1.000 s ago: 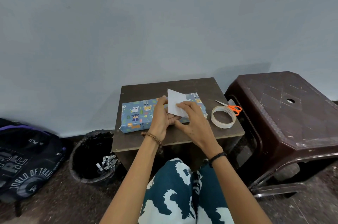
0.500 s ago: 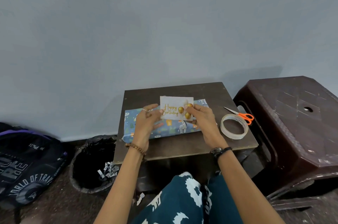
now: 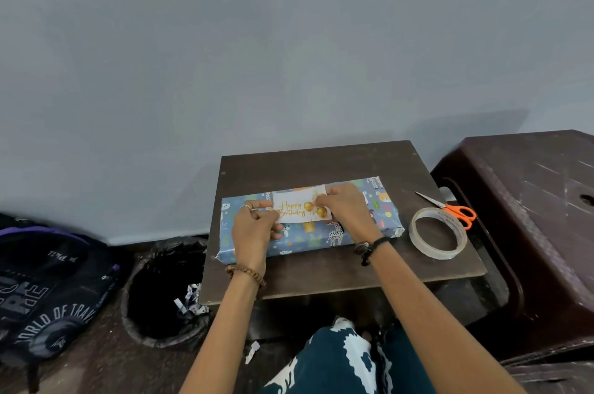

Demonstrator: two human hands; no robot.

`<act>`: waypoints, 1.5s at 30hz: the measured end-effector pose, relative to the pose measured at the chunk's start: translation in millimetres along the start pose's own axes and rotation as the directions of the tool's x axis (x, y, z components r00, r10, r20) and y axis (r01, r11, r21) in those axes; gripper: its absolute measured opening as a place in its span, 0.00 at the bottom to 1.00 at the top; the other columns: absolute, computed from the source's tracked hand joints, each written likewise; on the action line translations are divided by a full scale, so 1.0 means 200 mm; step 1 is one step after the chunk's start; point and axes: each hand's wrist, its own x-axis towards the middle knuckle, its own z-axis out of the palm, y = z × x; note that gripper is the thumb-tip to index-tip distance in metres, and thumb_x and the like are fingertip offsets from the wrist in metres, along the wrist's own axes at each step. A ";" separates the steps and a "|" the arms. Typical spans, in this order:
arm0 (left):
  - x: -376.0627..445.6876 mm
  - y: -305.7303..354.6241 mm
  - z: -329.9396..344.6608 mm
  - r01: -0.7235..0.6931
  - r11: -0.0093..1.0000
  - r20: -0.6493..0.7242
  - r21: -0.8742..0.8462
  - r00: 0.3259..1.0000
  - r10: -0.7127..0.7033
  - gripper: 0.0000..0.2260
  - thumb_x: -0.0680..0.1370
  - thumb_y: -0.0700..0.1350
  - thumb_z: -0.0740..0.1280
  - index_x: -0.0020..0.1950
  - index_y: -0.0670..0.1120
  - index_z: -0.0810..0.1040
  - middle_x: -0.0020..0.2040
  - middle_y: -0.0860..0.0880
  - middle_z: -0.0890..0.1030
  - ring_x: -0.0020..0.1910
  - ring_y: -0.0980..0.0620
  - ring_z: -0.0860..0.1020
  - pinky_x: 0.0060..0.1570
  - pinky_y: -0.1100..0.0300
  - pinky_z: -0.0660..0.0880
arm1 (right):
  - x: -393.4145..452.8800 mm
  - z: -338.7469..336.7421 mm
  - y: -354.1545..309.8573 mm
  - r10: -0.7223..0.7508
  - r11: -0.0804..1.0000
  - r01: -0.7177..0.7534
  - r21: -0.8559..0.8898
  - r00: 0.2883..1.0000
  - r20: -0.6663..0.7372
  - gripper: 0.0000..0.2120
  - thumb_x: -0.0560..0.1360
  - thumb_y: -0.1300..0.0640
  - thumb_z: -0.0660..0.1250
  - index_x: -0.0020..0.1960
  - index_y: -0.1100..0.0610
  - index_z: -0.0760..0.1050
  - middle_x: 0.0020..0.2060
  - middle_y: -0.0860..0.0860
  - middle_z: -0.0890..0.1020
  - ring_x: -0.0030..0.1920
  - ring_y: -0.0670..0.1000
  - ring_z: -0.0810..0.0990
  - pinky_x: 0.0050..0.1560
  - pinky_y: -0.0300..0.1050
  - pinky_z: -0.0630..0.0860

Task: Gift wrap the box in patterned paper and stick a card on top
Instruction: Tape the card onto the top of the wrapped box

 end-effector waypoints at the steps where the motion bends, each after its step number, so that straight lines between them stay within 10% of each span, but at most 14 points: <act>1: 0.00 -0.01 0.00 -0.009 1.000 0.000 0.018 1.000 0.009 0.06 0.75 0.35 0.66 0.45 0.46 0.74 0.32 0.44 0.78 0.21 0.59 0.75 0.23 0.68 0.73 | -0.01 0.00 0.00 -0.014 1.000 0.014 -0.011 1.000 -0.008 0.12 0.70 0.61 0.69 0.30 0.63 0.73 0.23 0.49 0.72 0.26 0.47 0.67 0.30 0.42 0.62; 6: -0.01 -0.01 -0.01 -0.025 0.998 0.014 0.049 1.000 0.025 0.06 0.75 0.35 0.66 0.47 0.45 0.73 0.30 0.45 0.76 0.18 0.60 0.72 0.20 0.68 0.70 | -0.03 0.03 -0.01 -0.093 0.986 0.083 -0.144 0.993 -0.067 0.15 0.69 0.60 0.70 0.51 0.68 0.76 0.44 0.60 0.81 0.41 0.54 0.78 0.39 0.48 0.73; 21: -0.01 -0.04 -0.02 -0.201 0.944 0.091 0.262 0.979 0.184 0.08 0.75 0.35 0.65 0.50 0.45 0.79 0.35 0.47 0.76 0.18 0.59 0.72 0.23 0.67 0.73 | -0.06 0.06 -0.02 -0.234 0.815 0.125 -0.565 0.964 -0.125 0.16 0.75 0.54 0.65 0.60 0.60 0.73 0.59 0.57 0.72 0.54 0.55 0.75 0.48 0.43 0.69; 27: 0.01 -0.06 -0.01 -0.274 0.883 0.137 0.381 0.961 0.238 0.09 0.76 0.38 0.64 0.47 0.46 0.83 0.44 0.45 0.83 0.17 0.58 0.73 0.27 0.63 0.73 | -0.10 0.08 0.00 -0.367 0.681 0.116 -0.723 0.909 -0.199 0.18 0.74 0.53 0.66 0.63 0.53 0.68 0.57 0.54 0.69 0.55 0.53 0.70 0.47 0.43 0.68; 32: 0.03 -0.06 0.00 -0.288 0.860 0.145 0.422 0.957 0.249 0.08 0.76 0.39 0.64 0.47 0.46 0.84 0.43 0.46 0.84 0.17 0.58 0.73 0.23 0.69 0.70 | -0.22 0.21 0.04 -0.620 0.411 0.145 -0.900 0.768 -0.159 0.10 0.59 0.65 0.76 0.35 0.56 0.77 0.37 0.54 0.75 0.38 0.54 0.73 0.33 0.44 0.68; 36: 0.04 -0.08 0.00 -0.303 0.839 0.138 0.453 0.953 0.270 0.08 0.76 0.39 0.65 0.46 0.47 0.84 0.41 0.46 0.84 0.18 0.58 0.74 0.23 0.72 0.69 | -0.27 0.29 0.13 -0.609 0.353 0.093 -0.931 0.778 -0.153 0.11 0.63 0.63 0.73 0.44 0.57 0.78 0.40 0.54 0.76 0.42 0.53 0.66 0.35 0.45 0.69; 40: 0.04 -0.08 0.00 -0.306 0.831 0.135 0.464 0.952 0.275 0.08 0.76 0.40 0.65 0.47 0.47 0.84 0.44 0.45 0.84 0.18 0.59 0.74 0.22 0.72 0.69 | -0.28 0.26 0.10 -0.585 0.448 0.177 -0.877 0.800 -0.137 0.12 0.60 0.63 0.72 0.44 0.58 0.78 0.39 0.55 0.76 0.42 0.55 0.70 0.35 0.46 0.70; 45: 0.03 -0.09 0.00 -0.314 0.814 0.146 0.489 0.949 0.279 0.08 0.77 0.39 0.64 0.49 0.46 0.84 0.51 0.47 0.82 0.22 0.54 0.77 0.20 0.71 0.68 | -0.33 0.06 0.07 -0.378 0.882 0.262 -0.392 0.889 -0.258 0.15 0.74 0.63 0.65 0.61 0.55 0.75 0.51 0.53 0.69 0.42 0.47 0.70 0.40 0.33 0.64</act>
